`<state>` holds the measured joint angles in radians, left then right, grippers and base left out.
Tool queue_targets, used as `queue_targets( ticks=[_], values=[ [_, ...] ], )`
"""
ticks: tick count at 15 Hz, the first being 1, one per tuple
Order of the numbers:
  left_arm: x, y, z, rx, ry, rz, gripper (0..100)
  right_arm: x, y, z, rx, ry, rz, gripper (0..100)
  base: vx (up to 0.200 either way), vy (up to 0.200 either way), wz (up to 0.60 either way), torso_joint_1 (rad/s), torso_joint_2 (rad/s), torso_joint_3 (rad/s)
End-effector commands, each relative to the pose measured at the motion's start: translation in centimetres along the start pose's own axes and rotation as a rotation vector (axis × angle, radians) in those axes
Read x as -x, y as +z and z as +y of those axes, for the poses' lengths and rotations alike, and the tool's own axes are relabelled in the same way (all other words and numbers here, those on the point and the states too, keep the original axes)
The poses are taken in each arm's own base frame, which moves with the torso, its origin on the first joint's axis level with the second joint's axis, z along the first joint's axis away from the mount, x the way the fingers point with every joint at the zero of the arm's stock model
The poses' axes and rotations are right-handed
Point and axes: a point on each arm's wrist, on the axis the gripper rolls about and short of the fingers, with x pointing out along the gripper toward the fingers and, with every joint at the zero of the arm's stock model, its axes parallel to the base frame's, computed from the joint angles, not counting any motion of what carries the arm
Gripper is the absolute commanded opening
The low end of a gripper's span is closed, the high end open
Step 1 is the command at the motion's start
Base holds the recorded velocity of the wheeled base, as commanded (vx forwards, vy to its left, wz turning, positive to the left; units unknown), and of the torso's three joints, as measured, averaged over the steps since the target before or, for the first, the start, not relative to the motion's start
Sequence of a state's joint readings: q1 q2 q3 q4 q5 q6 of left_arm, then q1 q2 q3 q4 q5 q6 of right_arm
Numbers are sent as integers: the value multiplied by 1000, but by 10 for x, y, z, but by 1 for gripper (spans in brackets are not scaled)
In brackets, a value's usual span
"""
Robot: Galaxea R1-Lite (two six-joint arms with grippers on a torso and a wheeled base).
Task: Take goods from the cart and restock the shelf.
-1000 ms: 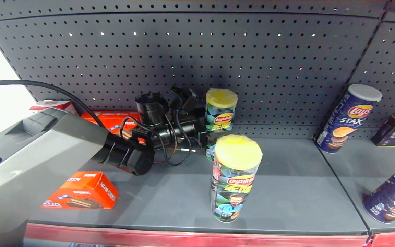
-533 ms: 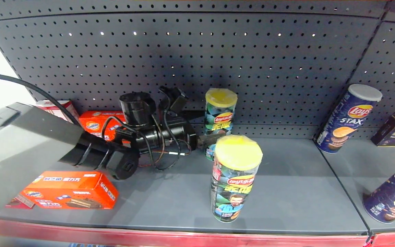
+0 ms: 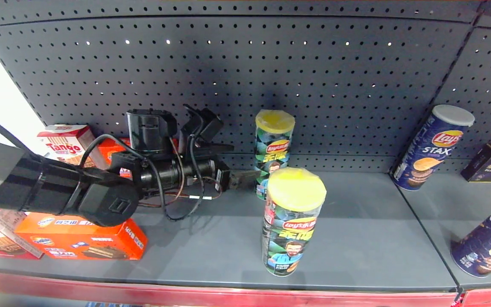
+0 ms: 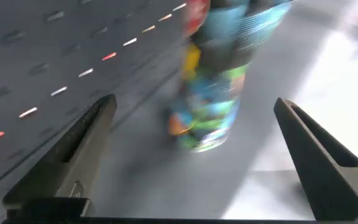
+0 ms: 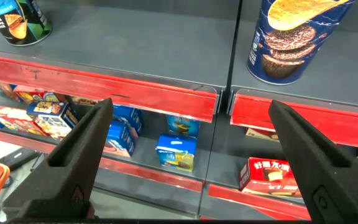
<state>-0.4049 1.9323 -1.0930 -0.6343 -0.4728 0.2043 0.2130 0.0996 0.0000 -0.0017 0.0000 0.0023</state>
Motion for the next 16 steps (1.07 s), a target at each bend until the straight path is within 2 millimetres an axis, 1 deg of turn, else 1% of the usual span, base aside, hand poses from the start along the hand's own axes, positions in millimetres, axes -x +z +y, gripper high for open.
queue_targets(
  ticks=[1, 3, 7, 8, 9, 11, 16],
  values=[
    [3, 6, 2, -27, 23, -12, 100, 0, 0, 0, -1, 0, 0, 100, 0, 0, 0, 0, 0, 0],
    [2, 4, 7, -69, 72, 1, 100, 0, 0, 0, -1, 0, 2, 100, 0, 0, 0, 0, 0, 0],
    [-6, 6, 12, -71, 106, 0, 100, 0, 0, 0, -1, 0, 0, 100, 0, 0, 0, 0, 0, 0],
    [-12, 6, 13, -69, 114, 10, 100, 0, 0, 0, -1, 0, 2, 100, 0, 0, 0, 0, 0, 0],
    [-13, 8, 14, -74, 119, 3, 100, 0, 0, 0, -1, 0, 0, 100, 0, 0, 0, 0, 0, 0],
    [-16, 7, 16, -70, 123, 8, 100, 0, 0, 0, 1, 0, 2, 100, 0, 0, 0, 0, 0, 0],
    [-13, 4, 18, -71, 145, 14, 100, 0, 0, 0, -1, 0, 2, 100, 0, 0, 0, 0, 0, 0]
  ],
)
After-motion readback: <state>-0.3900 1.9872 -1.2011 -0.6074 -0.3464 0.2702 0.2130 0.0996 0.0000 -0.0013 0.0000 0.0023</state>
